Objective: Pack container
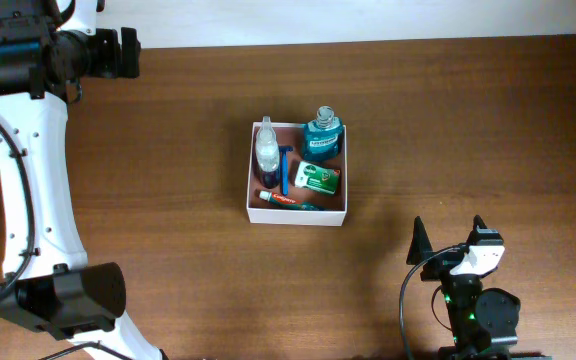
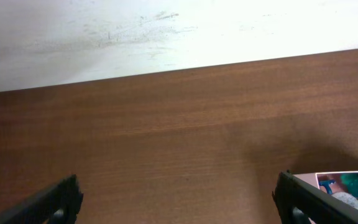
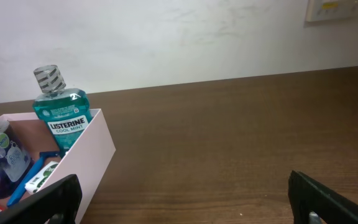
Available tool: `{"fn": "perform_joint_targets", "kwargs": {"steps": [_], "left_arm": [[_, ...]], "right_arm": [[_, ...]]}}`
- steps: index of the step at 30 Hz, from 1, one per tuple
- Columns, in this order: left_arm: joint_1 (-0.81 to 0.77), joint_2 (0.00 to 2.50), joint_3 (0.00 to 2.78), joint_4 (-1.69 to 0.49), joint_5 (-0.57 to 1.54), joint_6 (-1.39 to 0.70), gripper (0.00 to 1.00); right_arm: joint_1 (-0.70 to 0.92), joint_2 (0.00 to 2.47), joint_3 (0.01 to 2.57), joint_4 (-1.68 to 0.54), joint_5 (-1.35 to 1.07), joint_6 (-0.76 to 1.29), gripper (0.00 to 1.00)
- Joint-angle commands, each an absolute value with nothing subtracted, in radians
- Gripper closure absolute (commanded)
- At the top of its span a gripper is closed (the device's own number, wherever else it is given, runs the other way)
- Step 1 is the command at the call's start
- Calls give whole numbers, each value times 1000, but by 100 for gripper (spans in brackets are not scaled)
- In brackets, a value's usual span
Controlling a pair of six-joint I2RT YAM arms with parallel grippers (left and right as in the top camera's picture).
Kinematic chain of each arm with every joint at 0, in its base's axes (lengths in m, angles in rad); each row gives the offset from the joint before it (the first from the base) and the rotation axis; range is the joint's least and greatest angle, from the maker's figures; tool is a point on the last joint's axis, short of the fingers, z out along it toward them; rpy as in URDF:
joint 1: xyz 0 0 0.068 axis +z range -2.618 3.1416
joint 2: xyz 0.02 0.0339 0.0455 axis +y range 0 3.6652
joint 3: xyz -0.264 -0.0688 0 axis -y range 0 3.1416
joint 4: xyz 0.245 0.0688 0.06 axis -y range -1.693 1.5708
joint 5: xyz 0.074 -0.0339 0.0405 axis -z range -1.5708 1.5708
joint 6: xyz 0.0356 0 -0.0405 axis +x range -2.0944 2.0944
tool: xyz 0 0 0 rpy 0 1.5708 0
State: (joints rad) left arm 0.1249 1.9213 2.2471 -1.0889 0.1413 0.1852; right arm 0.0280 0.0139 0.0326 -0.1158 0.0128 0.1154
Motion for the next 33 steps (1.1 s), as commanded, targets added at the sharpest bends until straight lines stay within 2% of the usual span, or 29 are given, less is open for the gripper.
{"fn": "perform_joint_targets", "kwargs": {"steps": [1, 8, 20, 28, 33], "left_arm": [[123, 1909, 2255, -1087, 141, 172, 0], [71, 1848, 2255, -1087, 141, 172, 1], [32, 1468, 2221, -1164, 134, 173, 1], [20, 1135, 1935, -1188, 134, 173, 1], [20, 866, 1596, -1055, 138, 173, 1]], "right_arm": [[38, 3, 23, -115, 11, 110, 2], [38, 3, 23, -115, 11, 110, 2], [38, 3, 23, -115, 10, 110, 2], [38, 3, 23, -115, 11, 110, 1], [38, 3, 23, -115, 11, 110, 1]]}}
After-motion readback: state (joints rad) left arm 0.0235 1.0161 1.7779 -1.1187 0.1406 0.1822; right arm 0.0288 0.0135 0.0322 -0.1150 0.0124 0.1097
